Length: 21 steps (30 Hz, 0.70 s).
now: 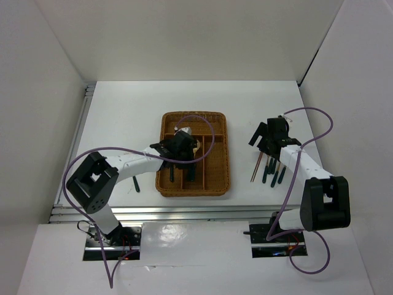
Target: Sort the eating utensils into containers
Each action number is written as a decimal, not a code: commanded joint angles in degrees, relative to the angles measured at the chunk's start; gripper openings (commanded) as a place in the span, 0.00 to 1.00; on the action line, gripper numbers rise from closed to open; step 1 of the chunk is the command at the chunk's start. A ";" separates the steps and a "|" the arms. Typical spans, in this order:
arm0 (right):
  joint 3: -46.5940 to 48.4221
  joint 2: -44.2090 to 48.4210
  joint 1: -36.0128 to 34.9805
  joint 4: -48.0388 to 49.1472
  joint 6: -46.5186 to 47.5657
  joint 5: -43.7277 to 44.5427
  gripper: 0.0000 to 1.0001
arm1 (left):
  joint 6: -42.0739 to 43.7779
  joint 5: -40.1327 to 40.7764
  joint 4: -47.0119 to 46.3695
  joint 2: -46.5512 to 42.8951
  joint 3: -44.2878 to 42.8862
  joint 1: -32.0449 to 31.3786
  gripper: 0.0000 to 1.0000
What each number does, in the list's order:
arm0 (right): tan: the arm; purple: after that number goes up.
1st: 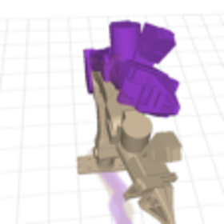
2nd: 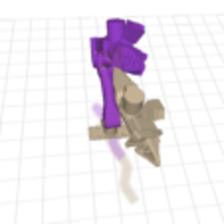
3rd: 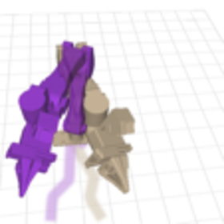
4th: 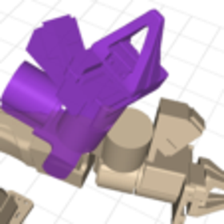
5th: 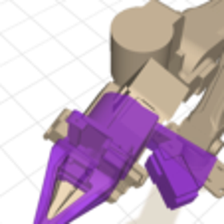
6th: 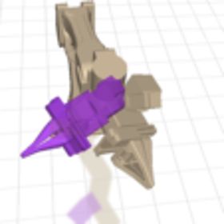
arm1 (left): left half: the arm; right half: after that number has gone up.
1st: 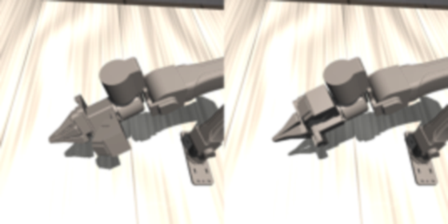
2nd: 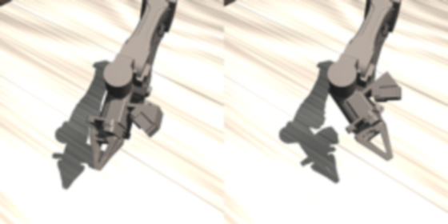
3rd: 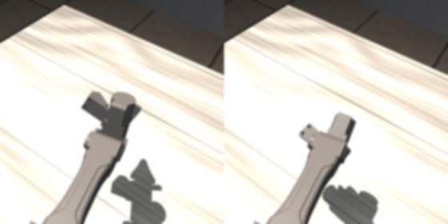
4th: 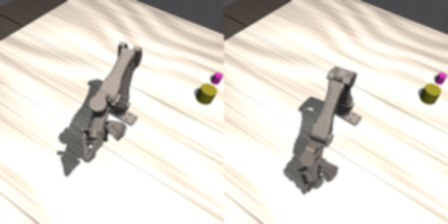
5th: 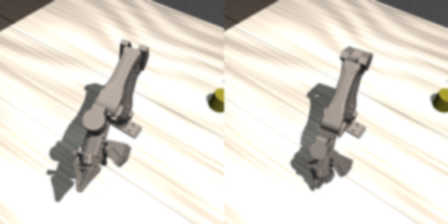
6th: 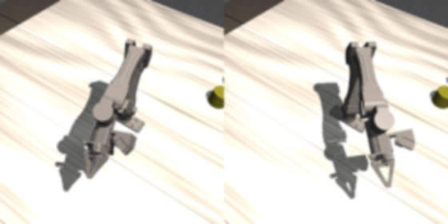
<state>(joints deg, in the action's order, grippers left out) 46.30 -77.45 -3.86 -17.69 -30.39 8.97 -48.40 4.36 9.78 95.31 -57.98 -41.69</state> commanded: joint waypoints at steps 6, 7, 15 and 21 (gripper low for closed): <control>-0.34 1.86 0.43 1.17 -0.11 0.17 0.95 | -0.46 1.79 -0.46 1.28 -2.49 -0.58 0.34; -0.34 1.86 0.43 1.17 -0.11 0.17 0.95 | -0.46 2.31 0.06 1.28 -2.49 -0.58 0.36; -0.34 1.86 0.43 1.17 -0.11 -0.36 0.95 | 0.06 4.08 3.39 0.06 -6.27 -1.11 0.48; -0.34 2.39 0.43 1.17 -0.11 -0.36 0.95 | 3.40 6.44 6.82 -4.85 -10.92 -1.11 0.49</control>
<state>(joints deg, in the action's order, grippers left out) 46.26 -77.30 -3.86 -17.65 -30.39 8.32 -47.57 8.10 14.96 95.39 -64.64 -42.54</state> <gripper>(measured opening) 0.950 0.488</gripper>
